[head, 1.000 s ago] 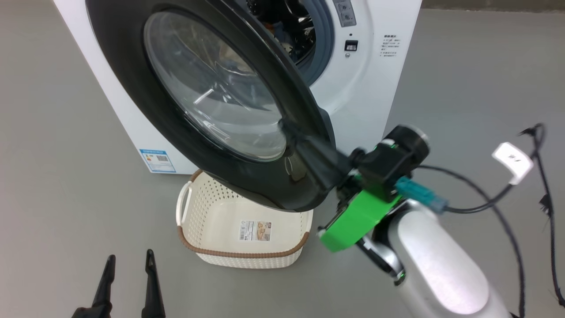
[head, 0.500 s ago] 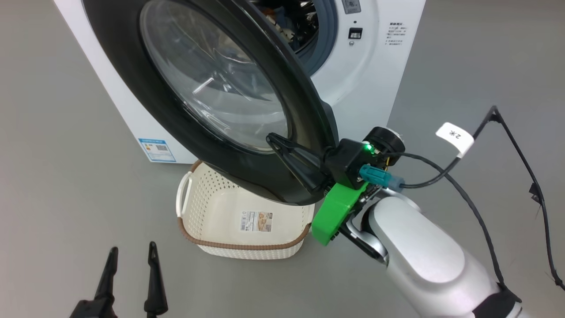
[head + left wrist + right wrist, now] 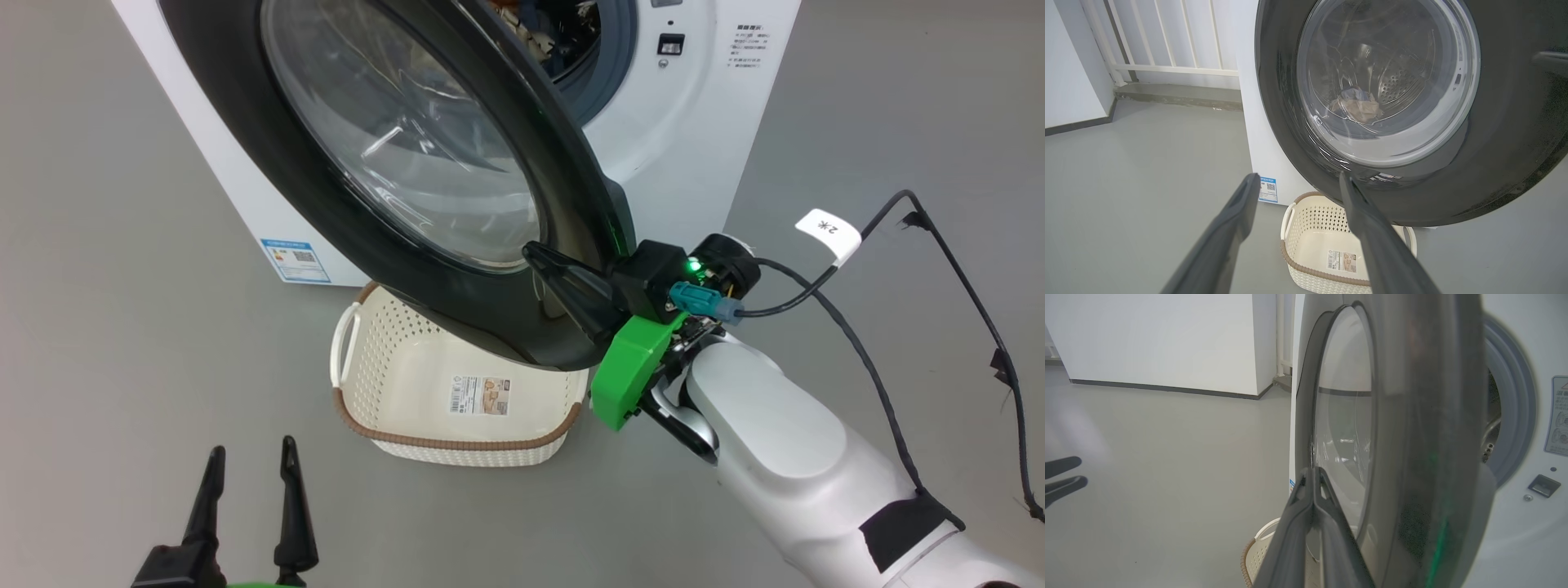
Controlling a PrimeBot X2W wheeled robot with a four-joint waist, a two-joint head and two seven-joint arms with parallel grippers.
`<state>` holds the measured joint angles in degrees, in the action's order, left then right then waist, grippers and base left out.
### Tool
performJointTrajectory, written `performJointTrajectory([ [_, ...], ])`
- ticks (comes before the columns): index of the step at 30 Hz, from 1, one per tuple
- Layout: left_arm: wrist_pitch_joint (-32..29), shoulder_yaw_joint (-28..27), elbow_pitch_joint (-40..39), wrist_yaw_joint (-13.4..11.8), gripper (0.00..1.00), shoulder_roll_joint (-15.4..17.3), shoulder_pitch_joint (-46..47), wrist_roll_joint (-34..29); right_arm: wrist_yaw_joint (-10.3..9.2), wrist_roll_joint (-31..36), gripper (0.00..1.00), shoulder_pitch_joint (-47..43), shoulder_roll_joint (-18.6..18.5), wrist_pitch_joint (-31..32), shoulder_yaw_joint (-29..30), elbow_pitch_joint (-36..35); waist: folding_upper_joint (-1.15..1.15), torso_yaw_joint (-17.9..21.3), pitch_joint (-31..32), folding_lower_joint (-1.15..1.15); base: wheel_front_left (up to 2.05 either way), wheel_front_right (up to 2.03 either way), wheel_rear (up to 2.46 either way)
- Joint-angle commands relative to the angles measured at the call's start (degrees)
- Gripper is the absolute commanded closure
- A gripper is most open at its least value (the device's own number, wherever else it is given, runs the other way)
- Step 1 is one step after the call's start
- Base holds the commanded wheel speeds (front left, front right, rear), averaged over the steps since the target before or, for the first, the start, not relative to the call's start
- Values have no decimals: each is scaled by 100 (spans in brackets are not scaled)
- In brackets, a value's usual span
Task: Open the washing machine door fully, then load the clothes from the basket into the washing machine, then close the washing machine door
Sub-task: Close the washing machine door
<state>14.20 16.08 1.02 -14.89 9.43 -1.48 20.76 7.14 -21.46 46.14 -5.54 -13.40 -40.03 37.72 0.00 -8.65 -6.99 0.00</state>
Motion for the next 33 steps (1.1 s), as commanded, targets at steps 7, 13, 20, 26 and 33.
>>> performJointTrajectory([
  [7, 74, -214, -79, 29, 0, 22, 278, -69, 35, -163, 100, 257, 191, -146, 17, 369, 0, -17, -46, 0, 0, 0, 0],
  [13, 77, -240, -76, 38, 0, -6, 291, -93, 35, -273, 100, 305, 210, -157, 144, 477, 0, -10, -91, 0, 0, 0, 0],
  [20, 79, -253, -88, 82, 0, -62, 344, -135, 35, -227, 100, 376, 171, -159, 347, 504, 0, -25, -180, 0, 0, 0, 0],
  [26, 79, -239, -108, 146, 0, -127, 440, -196, 35, -138, 100, 624, 58, -159, 719, 638, 0, -99, -347, 0, 0, 0, 0],
  [33, 79, -219, -64, 289, 0, -262, 659, -279, 35, 1, 100, 1053, -127, -160, 1270, 910, 0, -282, -658, 0, 0, 0, 0],
])
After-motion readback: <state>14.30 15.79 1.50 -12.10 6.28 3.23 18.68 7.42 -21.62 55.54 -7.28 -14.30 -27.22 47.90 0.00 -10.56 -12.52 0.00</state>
